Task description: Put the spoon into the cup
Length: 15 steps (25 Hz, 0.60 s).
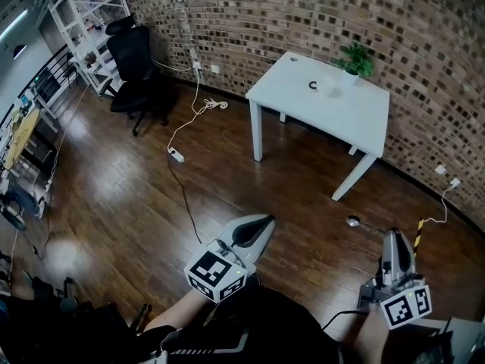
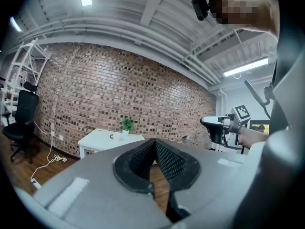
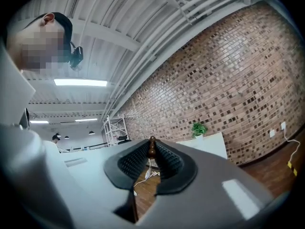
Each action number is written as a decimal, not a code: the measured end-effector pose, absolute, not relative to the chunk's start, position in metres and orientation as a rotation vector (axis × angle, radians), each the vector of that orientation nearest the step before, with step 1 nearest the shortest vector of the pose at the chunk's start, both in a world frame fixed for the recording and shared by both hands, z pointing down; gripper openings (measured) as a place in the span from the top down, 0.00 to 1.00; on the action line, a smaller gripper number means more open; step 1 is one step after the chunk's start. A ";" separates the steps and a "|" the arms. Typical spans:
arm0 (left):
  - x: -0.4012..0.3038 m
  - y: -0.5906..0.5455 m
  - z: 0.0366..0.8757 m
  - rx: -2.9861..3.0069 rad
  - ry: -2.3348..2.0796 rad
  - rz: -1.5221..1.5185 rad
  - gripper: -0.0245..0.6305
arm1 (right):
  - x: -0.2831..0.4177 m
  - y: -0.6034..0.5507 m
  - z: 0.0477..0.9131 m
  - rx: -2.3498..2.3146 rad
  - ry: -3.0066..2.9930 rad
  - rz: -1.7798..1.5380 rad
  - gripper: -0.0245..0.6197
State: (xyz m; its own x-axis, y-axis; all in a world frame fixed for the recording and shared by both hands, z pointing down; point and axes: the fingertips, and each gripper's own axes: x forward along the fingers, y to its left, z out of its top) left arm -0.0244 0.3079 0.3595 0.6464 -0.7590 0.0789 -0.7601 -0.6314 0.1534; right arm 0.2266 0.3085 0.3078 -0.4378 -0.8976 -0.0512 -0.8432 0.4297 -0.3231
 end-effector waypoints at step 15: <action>-0.059 0.210 0.373 2.633 -1.304 0.050 0.97 | 0.188 0.218 0.316 -1.518 2.493 -0.384 0.89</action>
